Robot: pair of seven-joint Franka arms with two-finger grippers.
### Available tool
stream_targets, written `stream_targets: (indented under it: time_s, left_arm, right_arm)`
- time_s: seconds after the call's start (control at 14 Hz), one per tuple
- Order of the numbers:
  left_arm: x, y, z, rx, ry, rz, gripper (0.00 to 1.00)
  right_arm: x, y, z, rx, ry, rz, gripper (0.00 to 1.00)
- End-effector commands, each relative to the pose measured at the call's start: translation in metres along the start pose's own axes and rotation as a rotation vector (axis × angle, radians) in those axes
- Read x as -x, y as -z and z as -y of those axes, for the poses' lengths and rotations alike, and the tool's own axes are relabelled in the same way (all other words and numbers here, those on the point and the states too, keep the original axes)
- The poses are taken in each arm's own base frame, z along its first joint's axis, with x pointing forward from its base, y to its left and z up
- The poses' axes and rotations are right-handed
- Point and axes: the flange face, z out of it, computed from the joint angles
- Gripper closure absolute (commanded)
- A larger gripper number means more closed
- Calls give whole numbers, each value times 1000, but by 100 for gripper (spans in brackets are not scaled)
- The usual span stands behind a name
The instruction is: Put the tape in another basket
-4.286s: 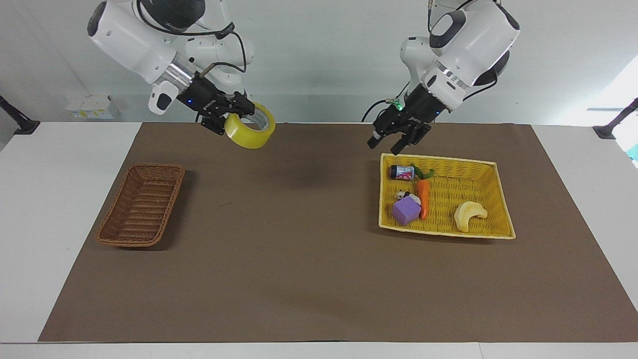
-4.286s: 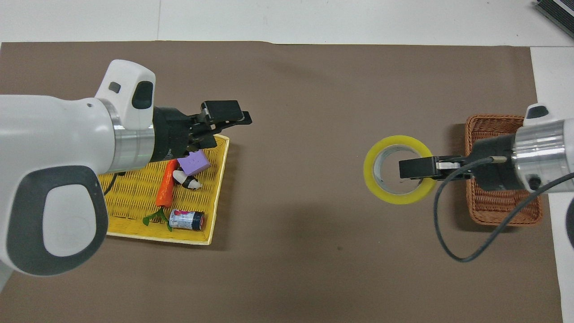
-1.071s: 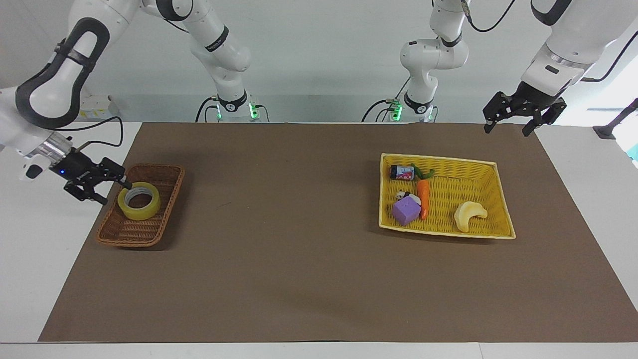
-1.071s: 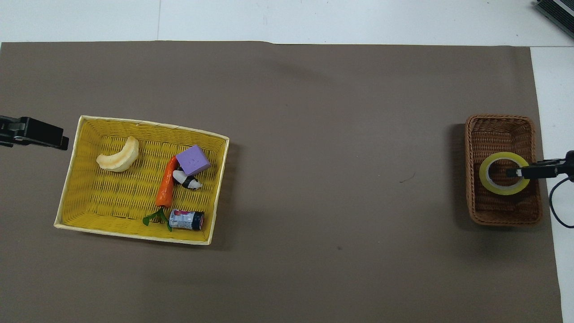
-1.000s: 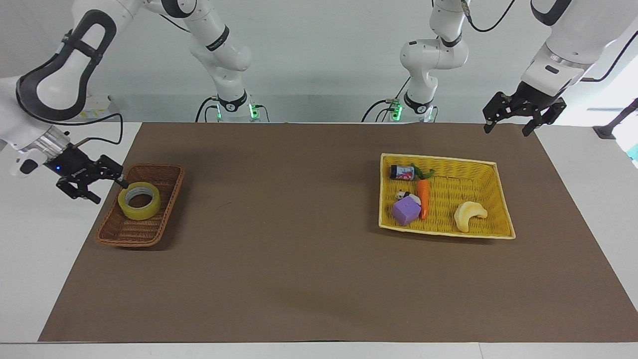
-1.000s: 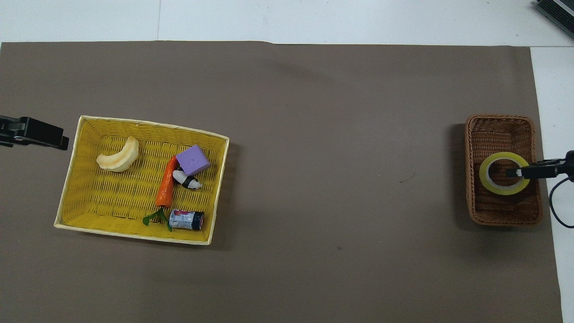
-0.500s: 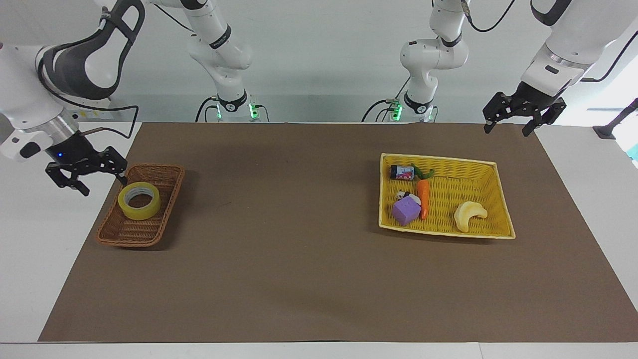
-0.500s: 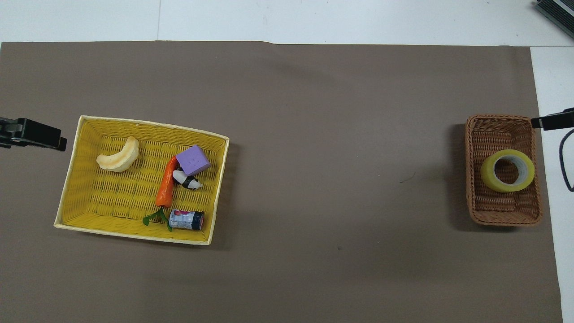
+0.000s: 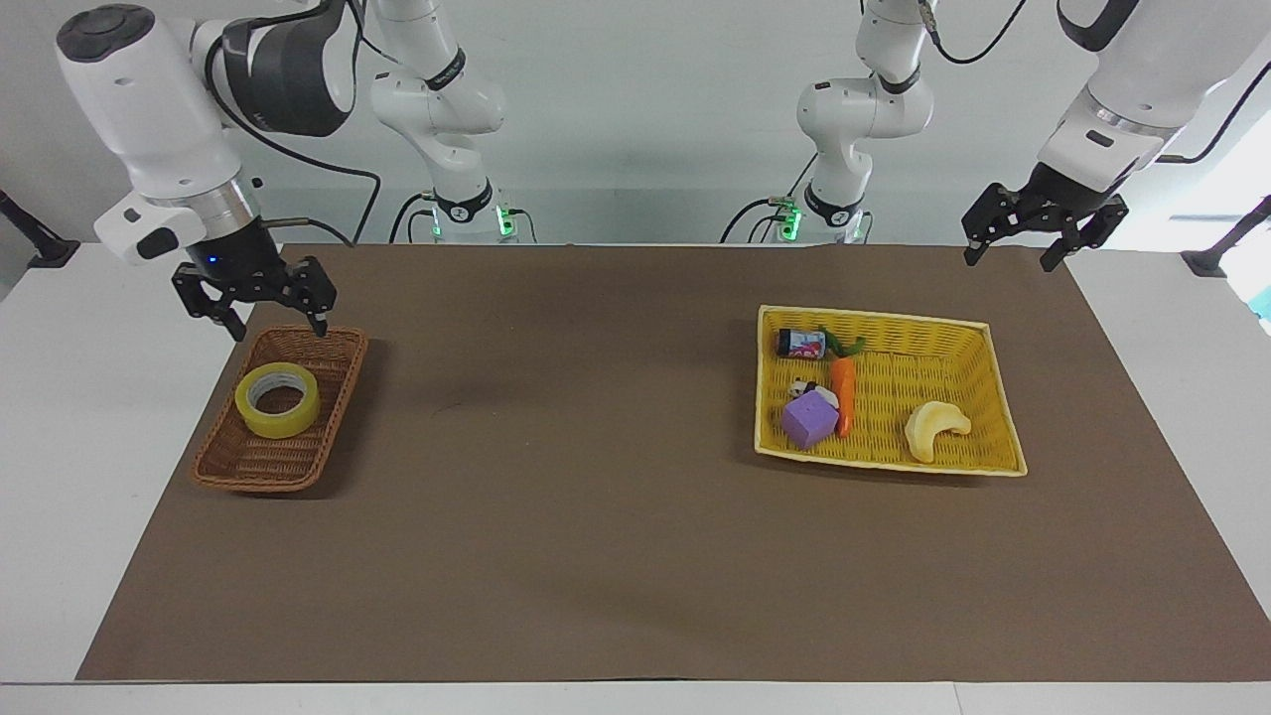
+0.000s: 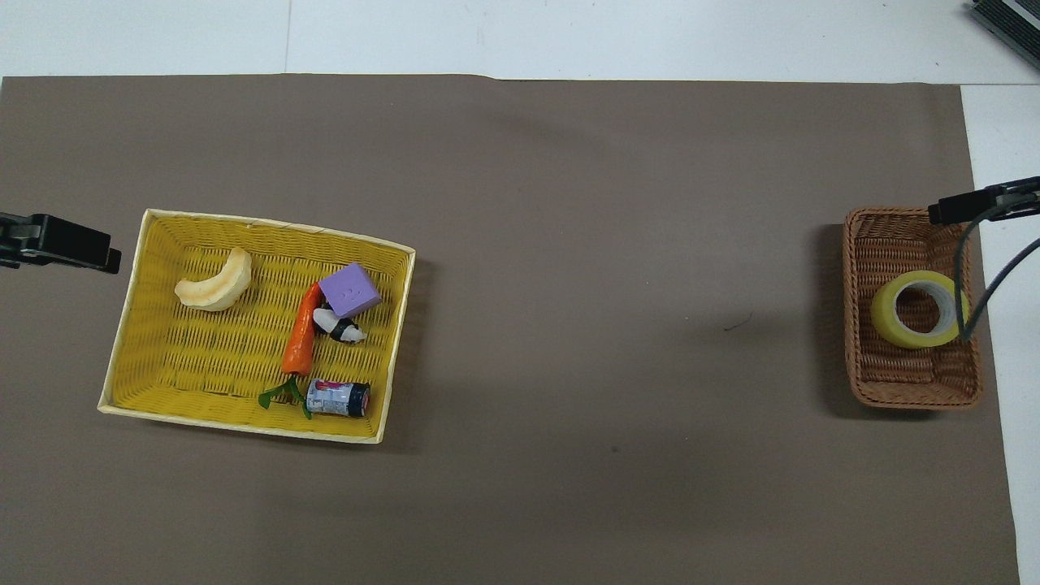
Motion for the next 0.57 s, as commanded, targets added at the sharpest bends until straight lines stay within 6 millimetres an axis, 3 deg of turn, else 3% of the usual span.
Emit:
stream_targets:
  time_s: [0.0,0.29,0.5]
  left_arm:
    - [7,0,4,-22,-7,-14,0]
    - [7,0,4,-22,-7,-14,0]
    - [7,0,4,-22,-7,-14,0]
  right_arm:
    - [16,12,35,27,-81,20,0]
    - [35,36,98,19,-199,40,0]
    - [44,66,100,-4,-213,10,0]
